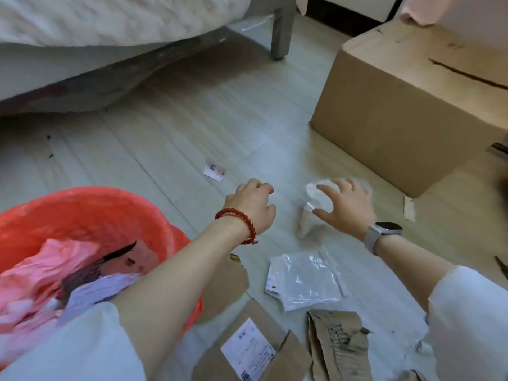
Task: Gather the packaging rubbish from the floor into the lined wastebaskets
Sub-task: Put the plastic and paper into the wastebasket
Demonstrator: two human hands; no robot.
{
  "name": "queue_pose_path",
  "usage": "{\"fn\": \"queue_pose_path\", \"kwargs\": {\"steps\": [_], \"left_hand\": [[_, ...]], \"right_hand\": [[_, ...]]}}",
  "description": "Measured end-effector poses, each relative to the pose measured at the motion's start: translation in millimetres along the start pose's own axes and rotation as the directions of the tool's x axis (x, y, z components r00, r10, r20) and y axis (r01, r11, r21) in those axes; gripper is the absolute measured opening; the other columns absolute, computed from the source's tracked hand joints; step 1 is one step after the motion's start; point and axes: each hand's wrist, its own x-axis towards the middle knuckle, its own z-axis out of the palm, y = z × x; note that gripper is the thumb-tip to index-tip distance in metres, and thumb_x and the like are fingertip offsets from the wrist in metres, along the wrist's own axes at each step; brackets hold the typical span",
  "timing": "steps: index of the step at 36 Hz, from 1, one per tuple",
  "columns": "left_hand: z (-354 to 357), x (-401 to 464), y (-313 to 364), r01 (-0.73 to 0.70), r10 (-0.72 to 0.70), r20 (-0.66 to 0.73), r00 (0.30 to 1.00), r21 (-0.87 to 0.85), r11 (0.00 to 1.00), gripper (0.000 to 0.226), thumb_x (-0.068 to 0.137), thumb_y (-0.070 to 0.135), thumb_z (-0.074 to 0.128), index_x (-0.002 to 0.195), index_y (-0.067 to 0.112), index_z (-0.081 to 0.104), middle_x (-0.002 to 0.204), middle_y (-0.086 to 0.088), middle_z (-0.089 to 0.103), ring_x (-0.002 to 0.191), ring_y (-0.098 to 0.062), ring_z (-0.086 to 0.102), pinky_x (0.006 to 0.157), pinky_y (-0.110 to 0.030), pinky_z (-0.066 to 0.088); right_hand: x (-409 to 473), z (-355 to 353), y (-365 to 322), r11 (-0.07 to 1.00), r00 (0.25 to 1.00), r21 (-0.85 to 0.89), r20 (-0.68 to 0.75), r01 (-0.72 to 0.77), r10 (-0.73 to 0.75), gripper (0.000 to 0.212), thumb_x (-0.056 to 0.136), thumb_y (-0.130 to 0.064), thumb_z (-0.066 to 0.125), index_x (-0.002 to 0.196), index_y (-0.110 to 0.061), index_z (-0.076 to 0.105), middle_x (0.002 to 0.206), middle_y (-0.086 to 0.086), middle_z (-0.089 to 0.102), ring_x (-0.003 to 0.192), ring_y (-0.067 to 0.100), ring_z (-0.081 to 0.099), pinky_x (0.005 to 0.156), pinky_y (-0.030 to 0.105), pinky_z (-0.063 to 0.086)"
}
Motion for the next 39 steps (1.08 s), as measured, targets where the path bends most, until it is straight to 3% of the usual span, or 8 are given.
{"fn": "queue_pose_path", "kwargs": {"steps": [6,11,15,20,27,31,34,39], "left_hand": [[91,21,8,0.050,-0.041,0.286,0.957,-0.024,0.998,0.051,0.091,0.030,0.045,0.139,0.018,0.032,0.143,-0.007,0.032,0.129,-0.028,0.033,0.106,-0.043,0.033],[143,15,2,0.049,-0.074,0.366,0.928,0.078,0.996,0.069,0.084,0.046,0.054,0.142,0.020,0.025,0.146,-0.004,0.026,0.134,-0.026,0.022,0.108,-0.041,0.029],[166,6,3,0.009,-0.074,0.331,0.941,0.195,0.981,0.080,0.073,0.053,0.062,0.137,0.021,0.026,0.138,-0.003,0.028,0.127,-0.025,0.025,0.102,-0.038,0.030],[180,7,8,0.052,-0.122,0.309,0.943,0.226,0.973,0.066,0.078,0.032,0.066,0.132,0.019,0.030,0.129,-0.003,0.039,0.120,-0.023,0.035,0.095,-0.034,0.031],[168,7,-5,0.179,-0.174,0.316,0.933,0.015,0.984,0.012,0.086,0.007,0.049,0.096,0.013,0.050,0.098,-0.007,0.047,0.097,-0.026,0.053,0.079,-0.030,0.040],[145,5,-10,0.193,-0.163,0.231,0.959,-0.112,0.975,0.014,0.087,0.007,0.051,0.100,0.004,0.057,0.093,-0.006,0.047,0.100,-0.029,0.052,0.079,-0.029,0.038],[110,6,-5,0.172,-0.159,0.087,0.983,-0.182,0.968,0.026,0.089,0.002,0.044,0.111,0.007,0.055,0.108,-0.011,0.058,0.107,-0.030,0.052,0.085,-0.030,0.040],[22,8,-1,0.119,-0.171,-0.165,0.971,-0.287,0.950,0.035,0.089,-0.002,0.037,0.120,0.013,0.046,0.108,-0.012,0.059,0.086,-0.023,0.047,0.071,-0.024,0.033]], "right_hand": [[34,40,45,0.992,0.979,0.057,0.176,-0.114,0.102,0.088,0.067,-0.083,0.041,0.141,-0.051,0.006,0.157,0.000,-0.007,0.142,0.037,-0.009,0.107,0.069,0.006],[31,87,49,0.941,0.942,0.294,0.329,-0.169,0.066,0.098,0.069,-0.070,0.059,0.142,-0.050,-0.002,0.154,0.008,-0.017,0.140,0.043,0.004,0.112,0.053,0.020],[14,115,42,0.962,0.972,0.225,0.209,-0.153,0.105,0.080,0.076,-0.062,0.057,0.139,-0.051,0.010,0.153,0.002,-0.005,0.126,0.038,0.029,0.093,0.049,0.038],[15,118,41,0.941,0.993,0.323,0.087,-0.103,0.078,0.054,0.084,-0.032,0.061,0.134,-0.033,0.039,0.146,0.010,0.020,0.113,0.040,0.041,0.088,0.045,0.042],[25,101,46,0.770,0.975,0.600,0.165,-0.218,0.147,0.033,0.081,-0.012,0.053,0.114,-0.010,0.056,0.119,0.022,0.050,0.099,0.040,0.055,0.072,0.028,0.037],[15,79,56,0.640,0.962,0.724,0.132,-0.258,0.238,0.019,0.083,-0.011,0.052,0.100,-0.005,0.058,0.097,0.023,0.062,0.086,0.037,0.058,0.063,0.029,0.038],[5,49,52,0.556,0.958,0.797,0.094,-0.236,0.272,0.019,0.085,-0.010,0.050,0.101,-0.006,0.058,0.085,0.017,0.063,0.068,0.029,0.054,0.053,0.028,0.036],[2,-7,30,0.406,0.957,0.905,0.002,-0.126,0.292,0.020,0.086,-0.009,0.048,0.102,-0.017,0.057,0.074,0.000,0.056,0.058,0.012,0.044,0.046,0.013,0.035]]}}
